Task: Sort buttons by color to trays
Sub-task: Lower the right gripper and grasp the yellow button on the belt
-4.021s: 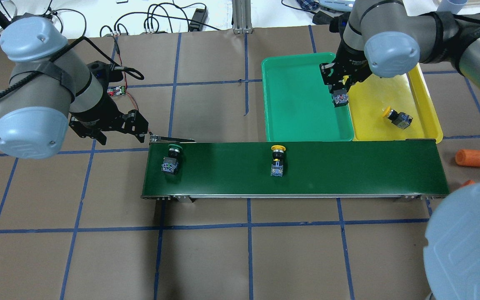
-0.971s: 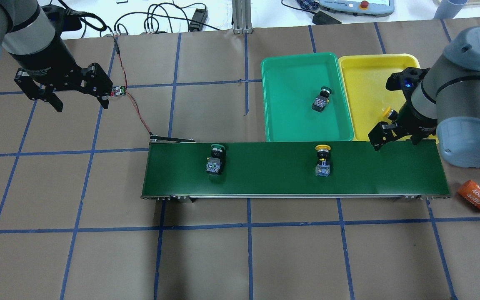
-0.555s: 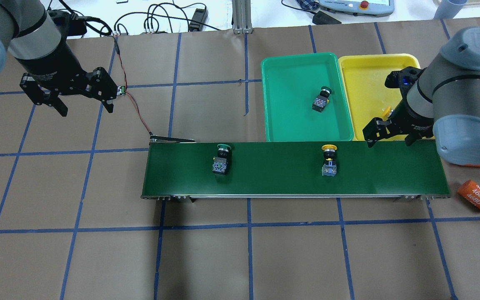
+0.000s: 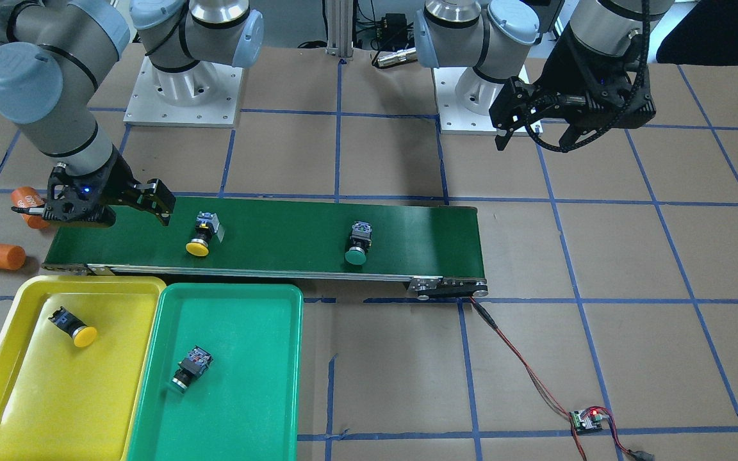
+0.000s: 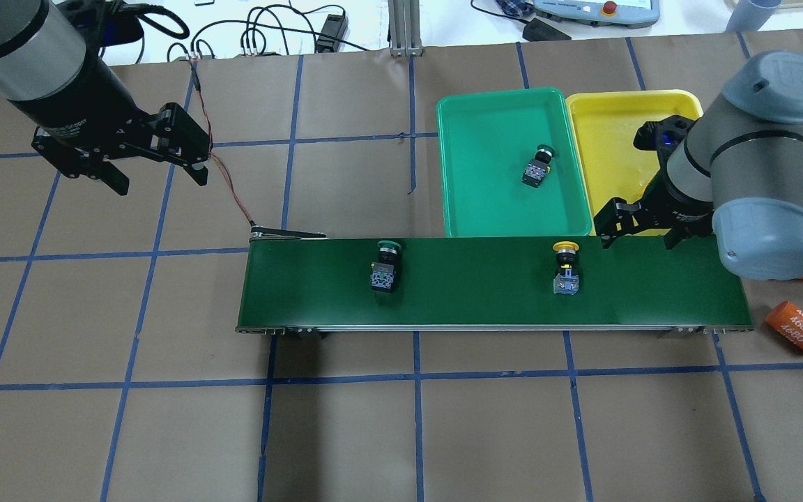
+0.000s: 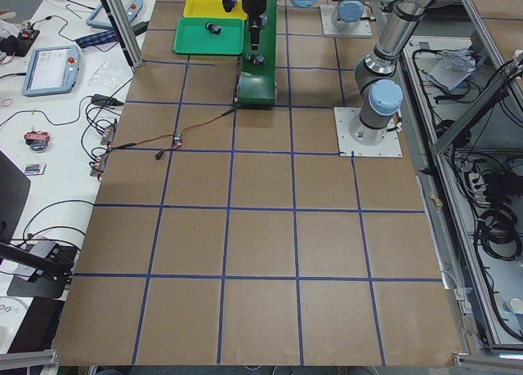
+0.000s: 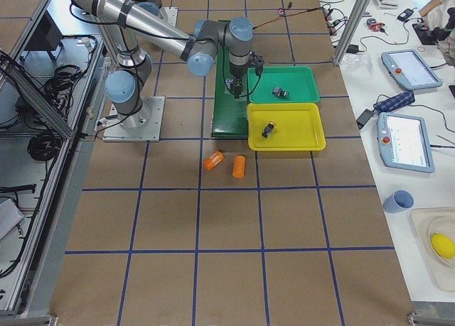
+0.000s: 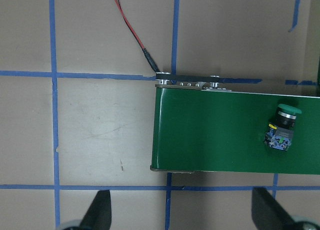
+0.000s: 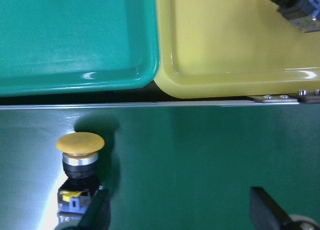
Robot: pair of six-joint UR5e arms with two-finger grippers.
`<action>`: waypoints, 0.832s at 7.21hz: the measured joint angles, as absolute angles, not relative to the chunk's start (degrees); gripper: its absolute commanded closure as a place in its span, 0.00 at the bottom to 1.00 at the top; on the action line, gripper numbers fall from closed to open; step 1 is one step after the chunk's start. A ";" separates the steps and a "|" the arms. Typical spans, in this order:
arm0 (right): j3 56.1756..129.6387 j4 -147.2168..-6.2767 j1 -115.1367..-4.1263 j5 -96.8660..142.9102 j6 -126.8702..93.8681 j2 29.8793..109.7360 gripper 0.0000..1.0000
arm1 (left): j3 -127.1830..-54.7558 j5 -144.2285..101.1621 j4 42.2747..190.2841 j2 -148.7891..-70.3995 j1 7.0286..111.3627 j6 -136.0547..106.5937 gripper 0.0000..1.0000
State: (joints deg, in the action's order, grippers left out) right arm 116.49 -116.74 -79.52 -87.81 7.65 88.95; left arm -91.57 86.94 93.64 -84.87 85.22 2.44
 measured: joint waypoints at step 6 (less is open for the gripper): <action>116.61 -118.18 -84.14 -87.51 2.30 84.35 0.22 | -96.27 92.28 95.31 -82.79 85.08 1.96 0.00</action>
